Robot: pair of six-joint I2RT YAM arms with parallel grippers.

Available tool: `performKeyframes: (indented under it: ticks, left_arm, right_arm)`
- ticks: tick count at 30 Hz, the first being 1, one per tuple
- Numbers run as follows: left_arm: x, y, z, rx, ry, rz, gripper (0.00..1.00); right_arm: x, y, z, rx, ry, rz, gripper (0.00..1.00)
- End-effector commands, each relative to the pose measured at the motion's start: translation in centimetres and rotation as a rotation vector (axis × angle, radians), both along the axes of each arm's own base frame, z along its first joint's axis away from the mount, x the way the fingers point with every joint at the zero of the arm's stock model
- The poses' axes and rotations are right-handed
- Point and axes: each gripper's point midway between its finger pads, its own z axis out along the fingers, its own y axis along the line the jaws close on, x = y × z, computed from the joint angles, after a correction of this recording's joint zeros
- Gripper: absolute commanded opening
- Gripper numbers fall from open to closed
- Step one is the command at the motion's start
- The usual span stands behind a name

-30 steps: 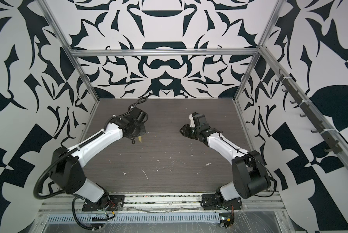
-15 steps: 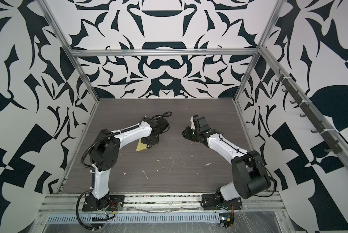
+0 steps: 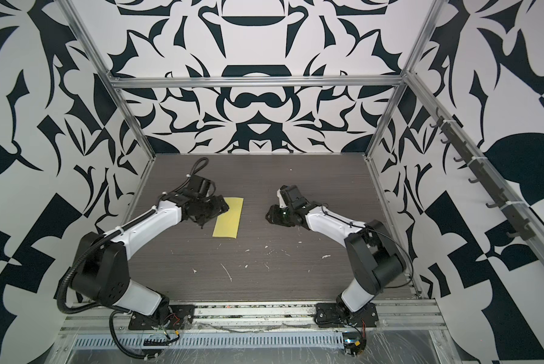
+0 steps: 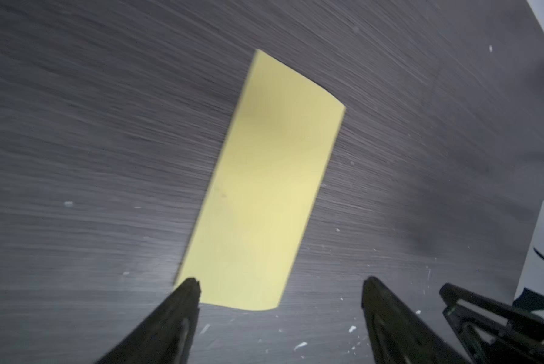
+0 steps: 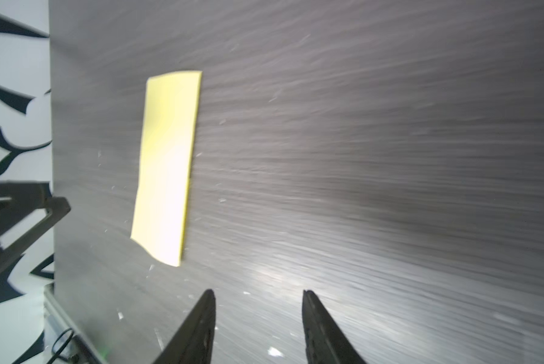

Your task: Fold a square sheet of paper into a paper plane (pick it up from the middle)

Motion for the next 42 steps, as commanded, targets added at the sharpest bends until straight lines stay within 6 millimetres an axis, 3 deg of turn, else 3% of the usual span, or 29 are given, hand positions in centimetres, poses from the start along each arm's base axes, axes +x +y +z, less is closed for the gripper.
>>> performKeyframes:
  ticks: [1, 5, 8, 12, 17, 24, 25, 31, 36, 42]
  left_arm:
    - [-1.0, 1.9, -0.3, -0.1, 0.0, 0.077, 0.92]
    - [-2.2, 5.2, -0.7, -0.121, -0.002, 0.172, 1.0]
    - [-3.0, 6.2, -1.5, -0.127, 0.019, 0.2, 0.99]
    - [-3.4, 6.2, -1.2, -0.142, 0.003, 0.196, 0.99]
    - [-3.4, 5.9, -1.4, -0.153, 0.008, 0.182, 0.99]
    - [-3.2, 5.5, -1.3, -0.171, 0.004, 0.159, 0.99]
    - [-3.2, 5.4, -2.1, -0.165, 0.031, 0.157, 0.99]
    - [-3.5, 4.4, -2.3, -0.208, 0.05, 0.124, 0.99]
    - [-4.2, 2.0, -2.2, -0.277, 0.067, 0.069, 0.99]
    - [-5.5, -1.7, -2.4, -0.344, 0.094, 0.019, 1.0]
  right_arm:
    - [0.5, 5.5, 2.3, 0.072, -0.057, 0.085, 0.52]
    - [0.2, 10.3, 1.6, 0.116, -0.019, 0.149, 0.43]
    - [0.4, 12.6, 0.6, 0.13, 0.011, 0.17, 0.38]
    - [0.8, 14.5, -0.7, 0.167, 0.058, 0.185, 0.35]
    - [0.9, 15.2, -2.3, 0.168, 0.1, 0.198, 0.34]
    - [-0.3, 14.4, -4.6, 0.112, 0.165, 0.23, 0.33]
    - [-0.5, 14.0, -4.9, 0.094, 0.169, 0.234, 0.33]
    - [-2.3, 9.6, -6.1, -0.015, 0.189, 0.283, 0.32]
    - [-3.7, 6.1, -5.0, -0.022, 0.148, 0.363, 0.31]
    - [-3.0, 6.2, -1.3, 0.055, 0.071, 0.348, 0.31]
